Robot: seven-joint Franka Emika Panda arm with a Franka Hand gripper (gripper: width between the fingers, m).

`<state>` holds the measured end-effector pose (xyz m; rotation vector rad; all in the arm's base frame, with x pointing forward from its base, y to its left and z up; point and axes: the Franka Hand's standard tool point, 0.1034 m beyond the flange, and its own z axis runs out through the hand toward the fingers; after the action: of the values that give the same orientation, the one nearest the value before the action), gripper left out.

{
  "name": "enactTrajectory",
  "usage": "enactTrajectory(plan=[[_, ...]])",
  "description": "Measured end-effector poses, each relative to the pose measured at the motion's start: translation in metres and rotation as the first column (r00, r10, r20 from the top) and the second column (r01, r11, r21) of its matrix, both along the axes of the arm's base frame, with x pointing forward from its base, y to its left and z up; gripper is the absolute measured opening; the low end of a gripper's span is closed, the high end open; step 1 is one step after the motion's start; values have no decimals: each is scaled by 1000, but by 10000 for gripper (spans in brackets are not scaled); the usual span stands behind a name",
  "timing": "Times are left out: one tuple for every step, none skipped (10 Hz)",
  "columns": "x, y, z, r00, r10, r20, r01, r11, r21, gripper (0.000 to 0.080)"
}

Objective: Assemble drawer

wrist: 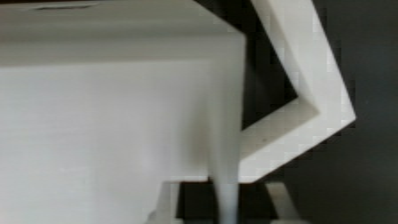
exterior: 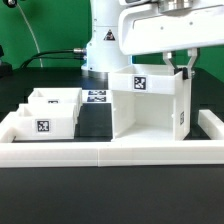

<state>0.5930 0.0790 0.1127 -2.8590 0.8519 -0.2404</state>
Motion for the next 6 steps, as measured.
enactTrajectory(plan=[[0, 3, 0, 997, -71, -7, 71, 997, 23, 44], [0, 5, 1, 994, -113, -12, 113, 993, 38, 44], [0, 6, 1, 989, -145, -16, 146, 988, 47, 44], [0, 7, 1, 977, -213, -26, 214, 974, 67, 44], [-1, 9, 1, 954, -296, -49, 299, 950, 89, 44], [-2, 9, 0, 903, -420, -94, 429, 896, 112, 44]])
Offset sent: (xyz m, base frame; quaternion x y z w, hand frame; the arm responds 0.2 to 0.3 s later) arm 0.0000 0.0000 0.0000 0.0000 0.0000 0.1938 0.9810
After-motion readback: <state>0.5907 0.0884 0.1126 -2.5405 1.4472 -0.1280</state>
